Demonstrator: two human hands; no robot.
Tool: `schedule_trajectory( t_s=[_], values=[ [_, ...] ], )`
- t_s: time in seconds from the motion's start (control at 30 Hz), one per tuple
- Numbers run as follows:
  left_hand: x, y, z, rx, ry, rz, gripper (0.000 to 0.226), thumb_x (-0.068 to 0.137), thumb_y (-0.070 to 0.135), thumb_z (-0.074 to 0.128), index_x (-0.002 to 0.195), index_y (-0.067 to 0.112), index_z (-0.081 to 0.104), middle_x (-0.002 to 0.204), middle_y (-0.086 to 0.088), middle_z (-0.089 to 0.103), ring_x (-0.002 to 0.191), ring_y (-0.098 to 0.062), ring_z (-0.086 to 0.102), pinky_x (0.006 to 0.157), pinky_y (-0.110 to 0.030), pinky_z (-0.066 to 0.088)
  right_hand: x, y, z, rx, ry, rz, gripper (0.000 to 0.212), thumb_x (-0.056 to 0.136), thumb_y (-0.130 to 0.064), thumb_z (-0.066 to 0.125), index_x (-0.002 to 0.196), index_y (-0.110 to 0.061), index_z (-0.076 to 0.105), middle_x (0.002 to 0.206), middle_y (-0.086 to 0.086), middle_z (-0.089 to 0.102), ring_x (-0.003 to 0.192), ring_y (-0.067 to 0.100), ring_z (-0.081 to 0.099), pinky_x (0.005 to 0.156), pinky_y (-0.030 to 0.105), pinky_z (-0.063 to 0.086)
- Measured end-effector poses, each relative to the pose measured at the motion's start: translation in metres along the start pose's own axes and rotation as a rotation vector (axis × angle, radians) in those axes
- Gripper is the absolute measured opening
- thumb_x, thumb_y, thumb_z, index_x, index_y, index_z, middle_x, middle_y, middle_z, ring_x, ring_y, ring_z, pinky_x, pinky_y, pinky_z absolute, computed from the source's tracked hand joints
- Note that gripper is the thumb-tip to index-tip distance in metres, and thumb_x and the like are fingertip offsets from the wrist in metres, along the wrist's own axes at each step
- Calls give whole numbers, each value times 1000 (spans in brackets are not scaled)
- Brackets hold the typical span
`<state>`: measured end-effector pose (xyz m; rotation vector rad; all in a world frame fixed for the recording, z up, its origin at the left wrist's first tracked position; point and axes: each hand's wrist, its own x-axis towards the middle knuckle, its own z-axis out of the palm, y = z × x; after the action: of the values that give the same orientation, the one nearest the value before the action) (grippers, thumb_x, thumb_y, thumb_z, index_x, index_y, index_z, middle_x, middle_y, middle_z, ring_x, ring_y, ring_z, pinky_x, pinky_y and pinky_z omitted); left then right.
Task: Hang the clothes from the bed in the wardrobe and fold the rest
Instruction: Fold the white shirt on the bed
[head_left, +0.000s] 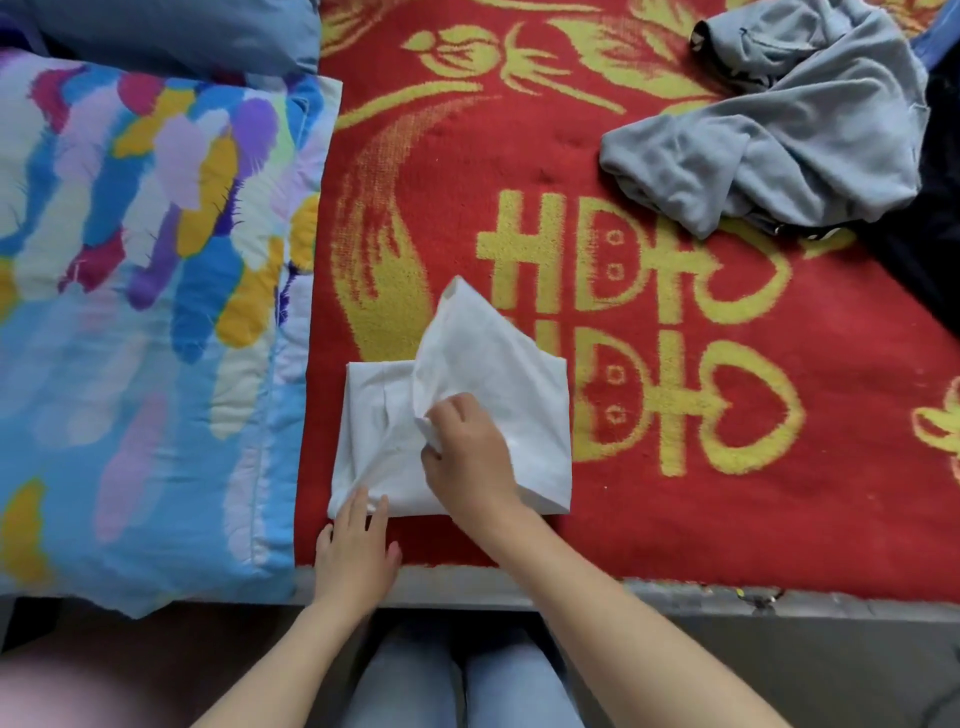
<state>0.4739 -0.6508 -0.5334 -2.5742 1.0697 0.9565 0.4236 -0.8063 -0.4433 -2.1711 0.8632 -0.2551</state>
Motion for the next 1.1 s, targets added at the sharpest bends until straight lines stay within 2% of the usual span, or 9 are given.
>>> schedule_trajectory(
  t_s=[0.17,0.3,0.43,0.5,0.67,0.77,0.8,0.9,1.1],
  values=[
    [-6,-7,4,-114,56,-56,44,93,26,41,136,18,39,135,1,48,125,-14,44,101,-28,38,-31,5,75,8,-675,80,52,91,-9,47,142,-14,35,147,18,29,133,32,28,107,41,29],
    [-9,-12,11,-62,95,-23,38,93,31,45,129,19,46,132,5,45,128,-13,36,105,-30,30,-50,34,68,-198,-484,25,56,80,-8,62,134,-7,48,141,27,39,131,36,39,103,40,39],
    [-14,-1,-3,-196,317,-119,33,65,3,78,96,1,66,98,-20,62,96,-40,58,79,-50,46,-55,65,46,-493,-324,-48,58,47,-12,83,103,-10,70,110,20,66,102,38,64,76,43,56],
    [-11,2,-7,-134,367,-33,62,46,1,86,103,1,60,98,-25,62,92,-44,60,71,-52,50,-54,82,36,-576,-420,0,61,60,-25,82,117,-15,65,126,20,58,118,40,53,90,51,48],
    [14,5,-8,202,193,322,115,36,39,93,138,16,46,137,-26,46,125,-40,47,94,-57,42,-55,113,29,-690,-696,-40,73,91,-36,55,148,-28,11,156,15,-2,143,37,-7,112,55,1],
    [25,-8,2,289,21,242,111,76,49,70,141,31,-19,155,-16,-11,144,-37,1,114,-51,13,-54,113,25,-763,-646,-116,82,74,-17,72,144,-31,33,151,21,26,139,41,23,107,59,23],
    [25,-11,4,270,21,230,110,76,48,70,141,33,-17,156,-13,-8,143,-38,3,113,-50,15,-56,114,25,-801,-604,-129,85,58,-13,82,134,-31,50,140,20,45,129,39,42,97,58,38],
    [25,-12,1,244,45,312,111,29,38,96,131,22,54,135,-19,52,118,-44,52,87,-54,48,-59,121,23,-863,-509,-97,89,34,-8,90,118,-28,66,120,15,64,112,34,60,81,57,49],
    [34,-16,3,196,231,341,89,28,26,96,112,11,69,117,-19,64,102,-40,63,77,-55,51,-32,136,17,-1011,-379,-321,79,39,-16,86,115,-28,68,95,13,69,85,31,67,75,48,55]
  ],
)
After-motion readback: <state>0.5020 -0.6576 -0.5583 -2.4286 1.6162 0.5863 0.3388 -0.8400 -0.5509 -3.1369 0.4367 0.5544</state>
